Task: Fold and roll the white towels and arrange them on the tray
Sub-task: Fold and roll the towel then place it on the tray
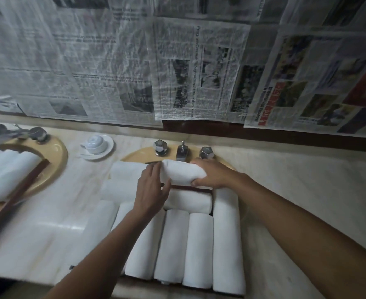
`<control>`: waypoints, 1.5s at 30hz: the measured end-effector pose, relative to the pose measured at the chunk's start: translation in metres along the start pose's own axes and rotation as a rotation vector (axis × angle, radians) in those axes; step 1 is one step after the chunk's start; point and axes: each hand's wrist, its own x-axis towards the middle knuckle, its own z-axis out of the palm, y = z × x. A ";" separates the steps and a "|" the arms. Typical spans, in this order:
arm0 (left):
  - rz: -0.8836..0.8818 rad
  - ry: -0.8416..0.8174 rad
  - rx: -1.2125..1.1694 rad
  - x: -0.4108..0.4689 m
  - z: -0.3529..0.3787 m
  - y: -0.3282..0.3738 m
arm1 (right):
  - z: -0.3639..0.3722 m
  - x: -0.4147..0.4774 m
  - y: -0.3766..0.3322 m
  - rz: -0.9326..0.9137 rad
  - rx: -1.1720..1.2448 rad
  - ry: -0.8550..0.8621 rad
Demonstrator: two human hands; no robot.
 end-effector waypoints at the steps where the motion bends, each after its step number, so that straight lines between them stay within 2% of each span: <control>1: 0.014 -0.017 0.047 0.005 0.001 -0.003 | 0.002 0.006 0.004 0.011 0.015 -0.009; 4: 0.101 -0.090 0.174 0.013 0.003 -0.006 | 0.006 0.012 0.009 0.015 0.034 -0.058; 8: 0.261 -0.266 0.278 0.027 0.006 -0.010 | 0.004 0.022 0.011 0.051 0.137 -0.154; 12: 0.219 -0.440 0.344 0.046 0.010 -0.012 | 0.006 0.030 0.016 0.142 0.241 -0.263; 17: 0.199 -0.570 0.388 0.059 0.016 -0.016 | 0.017 0.028 0.022 0.222 0.322 -0.198; 20: 0.194 -0.590 0.385 0.063 0.019 -0.022 | 0.027 0.023 0.025 0.265 0.316 -0.114; 25: 0.201 -0.593 0.391 0.071 0.024 -0.028 | 0.039 0.009 0.020 0.213 0.184 0.044; 28: 0.181 -0.596 0.366 0.071 0.025 -0.035 | 0.037 -0.002 0.019 0.207 0.137 -0.041; 33: 0.204 -0.700 0.410 0.074 0.018 -0.046 | 0.030 -0.001 0.020 0.211 0.071 -0.121; 38: 0.168 -0.657 0.365 0.081 0.016 -0.051 | 0.019 0.003 0.026 0.258 0.162 -0.166; 41: 0.178 -0.650 0.396 0.078 0.015 -0.055 | 0.023 0.002 0.025 0.268 0.186 -0.175; 45: 0.170 -0.624 0.392 0.072 0.014 -0.054 | 0.029 -0.003 0.021 0.236 0.168 -0.105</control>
